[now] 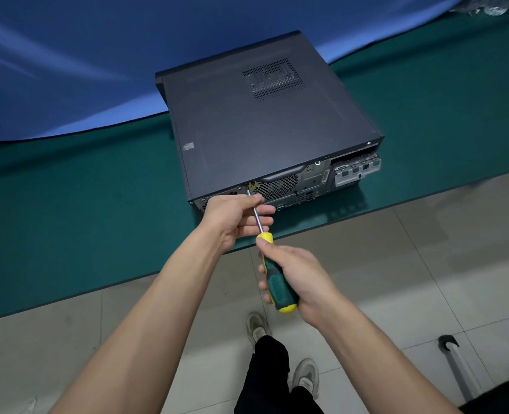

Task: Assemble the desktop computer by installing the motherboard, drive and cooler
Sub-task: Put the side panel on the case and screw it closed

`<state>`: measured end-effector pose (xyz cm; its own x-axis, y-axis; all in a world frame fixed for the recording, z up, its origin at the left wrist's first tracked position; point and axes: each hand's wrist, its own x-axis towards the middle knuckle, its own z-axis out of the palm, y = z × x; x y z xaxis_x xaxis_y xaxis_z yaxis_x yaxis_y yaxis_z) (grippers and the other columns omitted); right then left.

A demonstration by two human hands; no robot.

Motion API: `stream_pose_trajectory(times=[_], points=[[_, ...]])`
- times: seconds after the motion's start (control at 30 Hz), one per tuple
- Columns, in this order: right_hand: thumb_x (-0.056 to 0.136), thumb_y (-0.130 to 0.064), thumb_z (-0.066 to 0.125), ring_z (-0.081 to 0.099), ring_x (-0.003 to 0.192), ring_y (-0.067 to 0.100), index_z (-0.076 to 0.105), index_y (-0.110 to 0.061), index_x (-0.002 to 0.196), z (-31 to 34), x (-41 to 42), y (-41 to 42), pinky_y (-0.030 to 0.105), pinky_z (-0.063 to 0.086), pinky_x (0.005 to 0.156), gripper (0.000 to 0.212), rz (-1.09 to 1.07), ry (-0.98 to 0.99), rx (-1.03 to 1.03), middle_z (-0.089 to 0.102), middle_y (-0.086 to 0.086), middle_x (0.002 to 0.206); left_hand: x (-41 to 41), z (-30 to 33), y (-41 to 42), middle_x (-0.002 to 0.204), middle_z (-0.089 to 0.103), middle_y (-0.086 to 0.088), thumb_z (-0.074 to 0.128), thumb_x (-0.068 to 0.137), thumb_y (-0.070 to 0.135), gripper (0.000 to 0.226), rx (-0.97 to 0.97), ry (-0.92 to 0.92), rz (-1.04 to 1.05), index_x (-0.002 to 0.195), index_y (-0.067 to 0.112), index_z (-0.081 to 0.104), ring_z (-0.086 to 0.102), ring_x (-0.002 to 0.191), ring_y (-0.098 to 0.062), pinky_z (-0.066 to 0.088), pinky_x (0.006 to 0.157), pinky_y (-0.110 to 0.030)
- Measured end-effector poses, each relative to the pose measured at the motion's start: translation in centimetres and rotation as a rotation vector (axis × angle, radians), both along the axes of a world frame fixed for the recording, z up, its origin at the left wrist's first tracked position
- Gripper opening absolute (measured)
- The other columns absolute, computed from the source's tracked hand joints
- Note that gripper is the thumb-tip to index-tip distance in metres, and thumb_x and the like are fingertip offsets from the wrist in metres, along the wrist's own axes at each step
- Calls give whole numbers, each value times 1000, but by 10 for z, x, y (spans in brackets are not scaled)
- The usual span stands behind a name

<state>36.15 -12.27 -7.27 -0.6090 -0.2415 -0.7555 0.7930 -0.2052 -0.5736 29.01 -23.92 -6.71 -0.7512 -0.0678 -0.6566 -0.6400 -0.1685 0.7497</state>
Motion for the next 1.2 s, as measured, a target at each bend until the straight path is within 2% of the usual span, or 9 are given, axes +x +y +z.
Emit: stream_pose_trajectory(times=[0.23,0.47,0.5,0.6,0.67,0.87,0.93,1.07,1.2], points=[[88,-42,53,41,37,7,60,-9,88,3,-5,8,18,34,32,35,-60,-228,-555,49,-2,57,10,1,1,72,72,-15,37,102,21,31,66,6,-83,95,0,58,69,57,-21,55,48,-25],[91,-39,57,60,54,24,47,-20,69,-2,-6,-3,27,42,51,31,260,379,628,54,2,64,9,3,5,67,71,-11,42,100,18,26,12,-2,-51,85,3,58,68,52,-20,50,41,-22],[93,-37,53,58,52,24,48,-19,69,-1,-6,-5,26,42,50,31,230,367,596,52,1,61,10,3,5,66,71,-10,44,100,18,26,4,-3,-44,84,3,58,68,51,-19,50,41,-22],[94,-35,52,41,33,10,58,-9,79,10,-13,0,17,34,33,30,8,-91,-299,45,-2,52,8,5,4,60,70,-8,47,98,17,24,16,3,-1,81,4,58,65,47,-14,48,38,-20],[89,-42,51,40,34,7,63,-5,84,13,-13,10,17,33,31,40,-34,-238,-580,44,-3,52,6,7,5,58,69,-9,49,97,15,23,27,6,22,79,3,57,65,45,-14,48,37,-20],[94,-37,55,55,36,15,51,-10,75,13,-5,0,23,44,45,33,208,197,348,54,5,62,9,2,6,58,69,-9,53,95,13,20,-31,9,60,80,2,59,64,46,-15,54,48,-25],[99,-37,45,49,33,14,56,-10,77,10,-2,-6,21,40,41,36,99,152,277,53,2,59,9,2,5,58,69,-8,53,95,13,20,-25,11,78,80,1,60,64,46,-14,55,48,-25],[99,-43,39,38,32,10,58,-10,80,18,-6,-1,16,30,31,42,-100,-259,-443,46,-2,50,10,5,4,59,69,-7,50,96,13,21,-7,23,73,82,1,61,65,47,-13,51,42,-20],[85,-52,61,56,44,16,60,-12,89,14,-4,4,20,42,38,40,39,-109,-143,55,3,63,8,3,6,59,69,-10,54,94,10,19,-28,15,110,79,1,60,65,46,-17,54,44,-23]])
